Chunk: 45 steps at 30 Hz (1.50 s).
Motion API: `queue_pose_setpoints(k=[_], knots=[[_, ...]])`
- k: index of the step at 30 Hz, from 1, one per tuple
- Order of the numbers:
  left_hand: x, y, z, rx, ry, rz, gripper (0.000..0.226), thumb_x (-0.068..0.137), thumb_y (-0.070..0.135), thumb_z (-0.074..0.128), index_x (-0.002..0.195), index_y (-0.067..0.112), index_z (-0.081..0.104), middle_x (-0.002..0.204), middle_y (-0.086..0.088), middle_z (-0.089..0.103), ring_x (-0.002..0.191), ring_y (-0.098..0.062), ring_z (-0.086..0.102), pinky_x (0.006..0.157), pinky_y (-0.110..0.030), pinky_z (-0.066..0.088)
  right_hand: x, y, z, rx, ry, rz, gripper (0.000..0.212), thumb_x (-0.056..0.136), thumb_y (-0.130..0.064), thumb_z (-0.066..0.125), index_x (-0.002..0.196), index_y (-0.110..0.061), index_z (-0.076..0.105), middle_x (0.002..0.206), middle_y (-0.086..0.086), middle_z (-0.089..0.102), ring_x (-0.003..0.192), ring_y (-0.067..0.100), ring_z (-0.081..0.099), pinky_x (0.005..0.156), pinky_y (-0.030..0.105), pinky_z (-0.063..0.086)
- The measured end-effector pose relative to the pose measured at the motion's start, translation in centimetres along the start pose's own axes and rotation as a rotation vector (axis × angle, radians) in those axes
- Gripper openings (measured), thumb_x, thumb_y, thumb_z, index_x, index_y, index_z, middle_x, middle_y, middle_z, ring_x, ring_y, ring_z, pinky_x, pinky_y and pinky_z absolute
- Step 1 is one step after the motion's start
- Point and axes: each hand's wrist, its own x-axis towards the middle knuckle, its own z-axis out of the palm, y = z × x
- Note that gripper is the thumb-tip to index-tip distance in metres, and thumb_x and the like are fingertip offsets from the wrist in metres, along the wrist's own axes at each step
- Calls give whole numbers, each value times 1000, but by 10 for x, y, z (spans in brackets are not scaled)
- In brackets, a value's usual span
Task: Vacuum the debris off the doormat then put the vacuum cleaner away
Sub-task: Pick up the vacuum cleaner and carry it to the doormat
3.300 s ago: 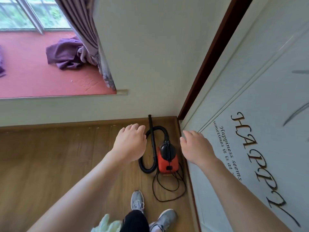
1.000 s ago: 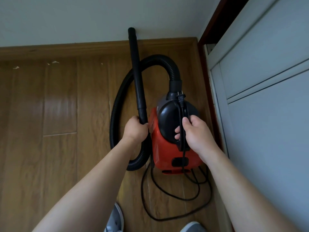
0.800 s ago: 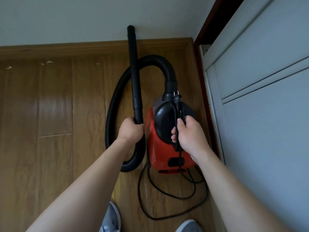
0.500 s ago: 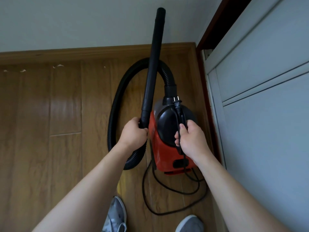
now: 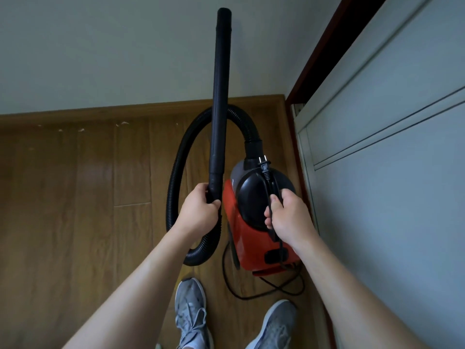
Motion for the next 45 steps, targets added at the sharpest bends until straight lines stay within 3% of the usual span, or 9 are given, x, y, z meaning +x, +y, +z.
queue_pose_setpoints(k=[11,17,35,40,45], knots=[[-116,102,-79,-127,42,78,25,103,21,58,127,22,53,98,6,67,87,-11,68,73,-29,56,-113,-122,-49,18,73,-64,25,107,-22,43,88,-12,55,72,5,63,58,14,62,66,43,61],[-177,148,-132,-181,58,150,25,101,20,61,124,25,53,102,7,68,93,-11,69,83,-34,59,-170,-186,-73,15,109,-122,26,107,-22,44,86,-13,56,69,3,63,53,12,61,62,40,60],[-360,234,-261,-273,231,289,18,100,19,62,118,21,58,101,3,70,93,-14,69,76,-30,57,-353,-325,-108,18,118,-337,26,105,-20,45,89,-8,63,69,4,67,56,14,65,58,32,57],[-406,237,-291,-309,291,299,13,98,17,63,108,25,61,100,2,71,94,-17,70,89,-45,59,-395,-357,-110,58,87,-404,27,105,-17,45,87,-6,61,65,4,62,51,12,59,50,29,52],[-444,238,-312,-333,384,321,19,99,15,64,117,18,59,101,1,71,93,-16,71,77,-32,58,-422,-379,-109,32,27,-496,28,106,-17,45,84,-7,59,63,4,61,47,12,57,46,25,50]])
